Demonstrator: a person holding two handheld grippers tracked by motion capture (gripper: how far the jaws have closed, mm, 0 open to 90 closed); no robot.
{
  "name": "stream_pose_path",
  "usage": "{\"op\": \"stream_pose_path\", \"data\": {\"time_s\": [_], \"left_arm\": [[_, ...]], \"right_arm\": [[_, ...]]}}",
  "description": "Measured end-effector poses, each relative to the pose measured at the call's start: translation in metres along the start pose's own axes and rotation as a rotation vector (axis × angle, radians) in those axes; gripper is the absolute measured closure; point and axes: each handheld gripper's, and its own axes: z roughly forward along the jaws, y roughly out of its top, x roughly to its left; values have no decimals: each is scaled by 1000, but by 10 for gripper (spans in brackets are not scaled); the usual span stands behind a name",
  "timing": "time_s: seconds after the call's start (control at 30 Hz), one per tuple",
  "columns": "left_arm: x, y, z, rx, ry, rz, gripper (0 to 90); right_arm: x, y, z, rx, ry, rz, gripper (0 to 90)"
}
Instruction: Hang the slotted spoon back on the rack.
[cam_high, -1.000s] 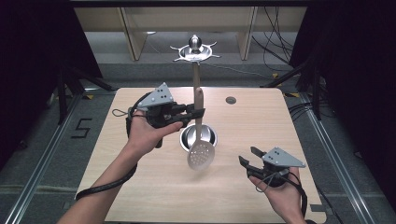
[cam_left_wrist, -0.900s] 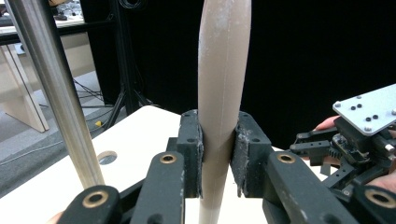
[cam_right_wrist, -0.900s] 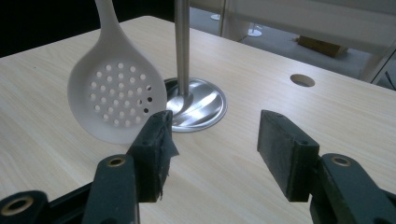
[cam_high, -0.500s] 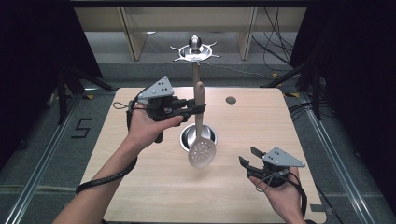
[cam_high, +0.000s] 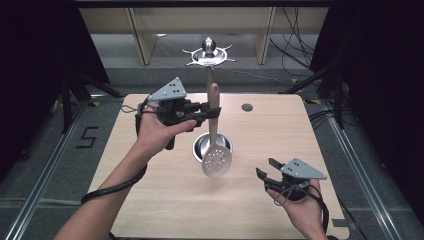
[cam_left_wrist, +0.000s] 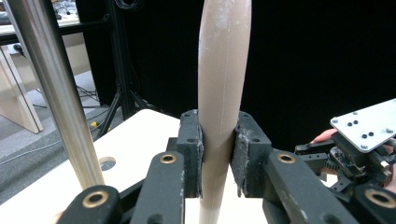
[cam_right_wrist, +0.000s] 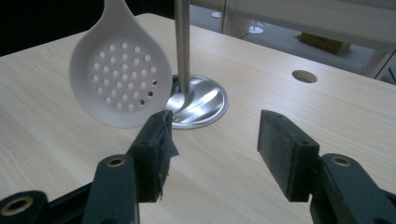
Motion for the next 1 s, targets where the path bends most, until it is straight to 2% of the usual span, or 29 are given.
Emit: {"op": "stream_pose_path", "data": {"time_s": [0.03,0.07,0.13,0.17,0.47,0.5,0.6,0.73,0.77,0.83,0.9,0.93,1.0], "left_arm": [[0,1,0,-1,-1,-3,745],[1,1,0,-2,-1,-2,744],[1,3,0,-1,-1,-4,744],[2,3,0,-2,-2,-3,744],[3,9,1,-3,-3,-2,745],[4,9,1,-3,-2,-5,744],[5,11,1,-7,-2,-6,745],[5,14,1,-8,-1,-7,745],[5,14,1,-8,0,-5,745],[6,15,1,-7,0,-2,744],[6,16,1,-8,-2,-5,744],[7,16,1,-8,-2,-6,744],[7,17,2,-6,-4,-7,745]], "right_arm": [[1,0,0,3,0,18,457],[0,0,0,7,5,0,457],[0,0,0,1,3,0,457],[2,-1,0,4,0,23,457],[2,-1,0,5,1,18,457],[0,0,1,1,2,-2,457],[0,0,1,2,3,-1,457],[0,-1,2,-8,8,8,456],[1,-1,2,1,27,26,456],[2,-1,1,10,13,24,457],[0,0,1,0,4,1,456],[2,-1,1,13,15,24,456],[2,-1,2,4,26,28,456]]}}
